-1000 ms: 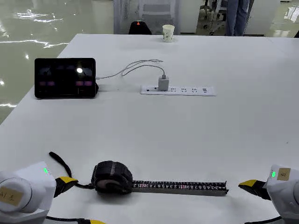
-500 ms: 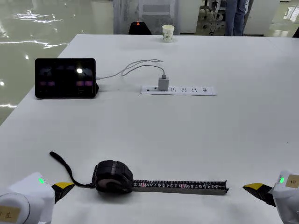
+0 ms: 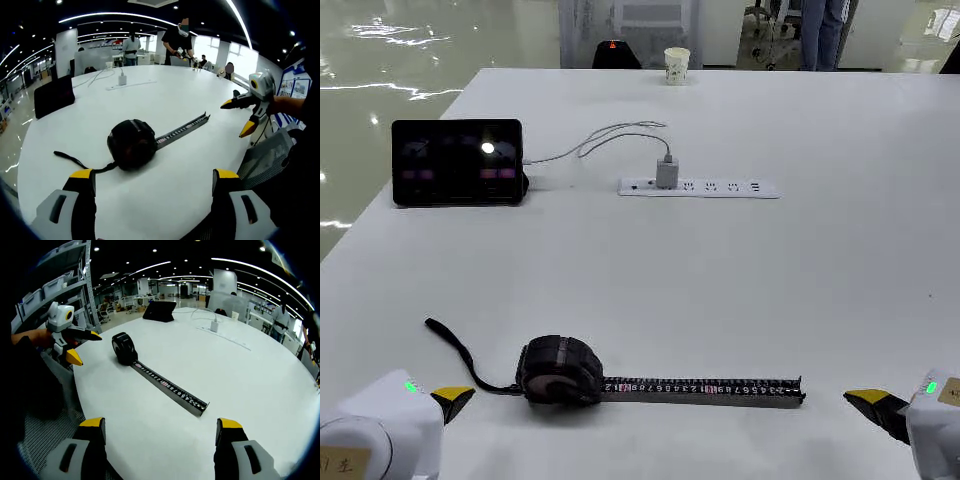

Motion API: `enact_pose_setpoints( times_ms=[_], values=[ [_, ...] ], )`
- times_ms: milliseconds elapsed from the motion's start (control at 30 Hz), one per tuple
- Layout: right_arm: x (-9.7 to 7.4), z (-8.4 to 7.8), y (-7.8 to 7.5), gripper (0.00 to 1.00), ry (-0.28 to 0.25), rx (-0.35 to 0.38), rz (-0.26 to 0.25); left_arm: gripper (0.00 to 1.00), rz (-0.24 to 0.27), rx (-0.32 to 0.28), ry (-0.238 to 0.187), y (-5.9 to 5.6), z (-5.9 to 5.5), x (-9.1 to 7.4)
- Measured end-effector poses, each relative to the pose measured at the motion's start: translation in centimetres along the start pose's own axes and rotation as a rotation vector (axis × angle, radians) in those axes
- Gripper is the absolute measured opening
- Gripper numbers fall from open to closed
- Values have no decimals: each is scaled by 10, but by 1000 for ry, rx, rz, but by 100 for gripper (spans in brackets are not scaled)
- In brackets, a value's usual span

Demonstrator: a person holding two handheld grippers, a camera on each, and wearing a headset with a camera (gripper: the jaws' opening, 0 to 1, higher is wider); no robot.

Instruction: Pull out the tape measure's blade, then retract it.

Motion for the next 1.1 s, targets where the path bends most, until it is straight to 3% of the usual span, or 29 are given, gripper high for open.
enact_pose_setpoints(
  times_ms=[467,900,1100],
  values=[
    [-3,10,17,99,-46,67,-60,99,30,-45,-29,-20,5,-5],
    [-6,17,33,99,-79,129,-89,99,56,-94,-35,-34,9,-15],
    [-7,19,34,99,-90,159,-106,99,72,-109,-32,-39,8,-19]
  ],
)
Point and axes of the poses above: the centre of the closed fingertips' face, and the gripper's own axes: x roughly forward along the fingers, y roughly to its left, z roughly out of its top, the point moved 2 cm from there along -x, roughly backward along the fingers, and after that the axes turned 6 degrees about z, right-handed, at the moved point
